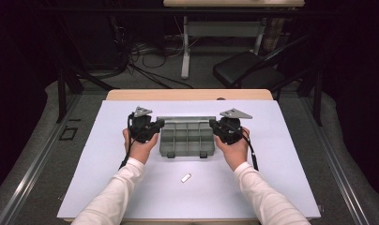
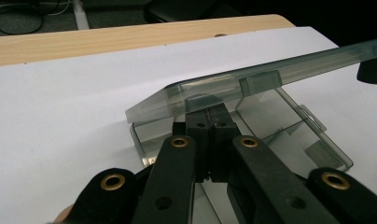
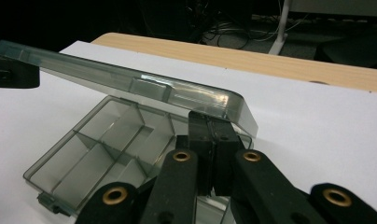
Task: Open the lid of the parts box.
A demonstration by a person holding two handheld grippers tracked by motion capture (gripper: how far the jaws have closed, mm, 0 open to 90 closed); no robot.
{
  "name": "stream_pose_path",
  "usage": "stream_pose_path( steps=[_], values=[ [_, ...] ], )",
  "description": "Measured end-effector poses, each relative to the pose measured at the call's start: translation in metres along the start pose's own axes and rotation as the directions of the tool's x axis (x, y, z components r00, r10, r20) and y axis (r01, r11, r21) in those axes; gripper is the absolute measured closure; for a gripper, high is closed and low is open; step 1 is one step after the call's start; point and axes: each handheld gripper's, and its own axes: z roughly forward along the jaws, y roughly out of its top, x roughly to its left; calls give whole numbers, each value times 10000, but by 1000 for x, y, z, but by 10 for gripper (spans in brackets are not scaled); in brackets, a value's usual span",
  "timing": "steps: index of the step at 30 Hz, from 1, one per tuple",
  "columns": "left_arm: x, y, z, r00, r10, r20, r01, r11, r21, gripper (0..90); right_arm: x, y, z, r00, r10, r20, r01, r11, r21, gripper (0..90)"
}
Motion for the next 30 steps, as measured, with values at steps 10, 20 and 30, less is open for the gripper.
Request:
stream_pose_path(
  steps=[10, 20, 30],
  values=[
    [1, 15, 7, 9994, -196, -271, 190, 9995, -235, 898, 2, 17, 12, 9991, -227, 364, 232, 9996, -128, 892],
    [2, 23, 14, 9983, -248, -535, 227, 9990, -397, 898, 4, 24, 21, 9982, -180, 571, 193, 9996, -218, 889],
    [1, 27, 18, 9966, -360, -738, 324, 9983, -491, 898, 2, 24, 25, 9974, -199, 695, 218, 9994, -262, 845]
  ],
)
